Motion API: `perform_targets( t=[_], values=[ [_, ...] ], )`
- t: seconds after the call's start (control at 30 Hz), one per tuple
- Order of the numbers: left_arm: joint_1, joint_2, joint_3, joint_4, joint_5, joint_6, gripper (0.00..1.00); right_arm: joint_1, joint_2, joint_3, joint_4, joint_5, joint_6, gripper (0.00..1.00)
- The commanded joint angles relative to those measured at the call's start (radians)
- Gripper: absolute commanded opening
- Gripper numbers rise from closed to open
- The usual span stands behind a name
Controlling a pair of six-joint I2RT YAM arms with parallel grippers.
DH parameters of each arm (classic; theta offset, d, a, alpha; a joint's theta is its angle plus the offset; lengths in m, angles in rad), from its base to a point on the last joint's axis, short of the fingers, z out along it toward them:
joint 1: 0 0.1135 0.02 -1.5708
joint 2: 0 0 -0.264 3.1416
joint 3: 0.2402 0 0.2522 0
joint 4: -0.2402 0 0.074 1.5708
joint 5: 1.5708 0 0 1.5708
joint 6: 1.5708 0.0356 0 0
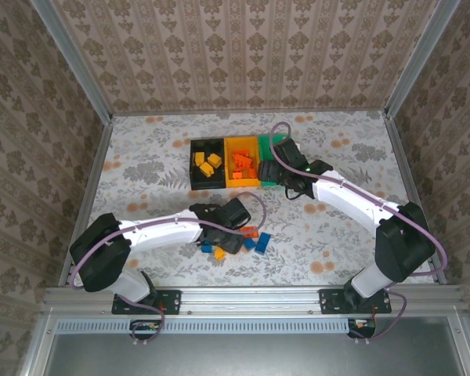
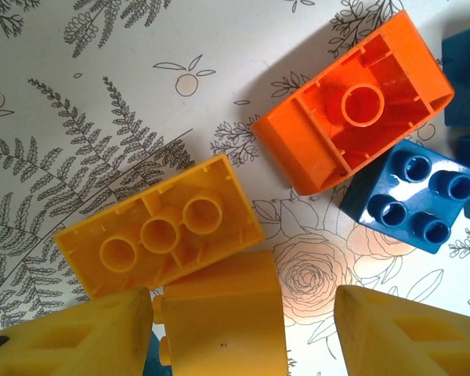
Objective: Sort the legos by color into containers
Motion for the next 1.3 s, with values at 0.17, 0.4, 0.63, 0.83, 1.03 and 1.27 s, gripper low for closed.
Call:
perform_targets(
  t=[0.17, 0.4, 0.63, 0.83, 1.03, 1.27],
  values=[
    [-0.071, 0.004, -0.003, -0.079, -0.087, -0.058, 0.61, -0.026, -0.055, -0.041, 0.003, -0.018, 0.008, 0.87],
    [-0.084, -0.045, -0.033, -0.06, -0.101, -0.083, 0.65, -0.032, -0.057, -0.056, 0.015, -0.028, 0.014, 0.88],
    [-0.067, 0.002, -0.038, -0.008, -0.086, -0.065, 0.66, -0.037, -0.062, -0.065, 0.013, -0.032, 0.015, 0.88],
    [-0.066, 0.029, -0.054, 0.01, -0.06, -0.071, 0.61, -0.051, -0.077, -0.081, 0.01, -0.03, 0.015, 0.88],
    [-0.076, 0.074, -0.047, 0.024, -0.071, -0.066, 0.55, -0.07, -0.084, -0.093, 0.018, -0.044, 0.024, 0.88],
    [-0.077, 0.058, -0.038, 0.022, -0.1, -0.056, 0.39, -0.079, -0.098, -0.099, 0.014, -0.042, 0.023, 0.88]
  ],
)
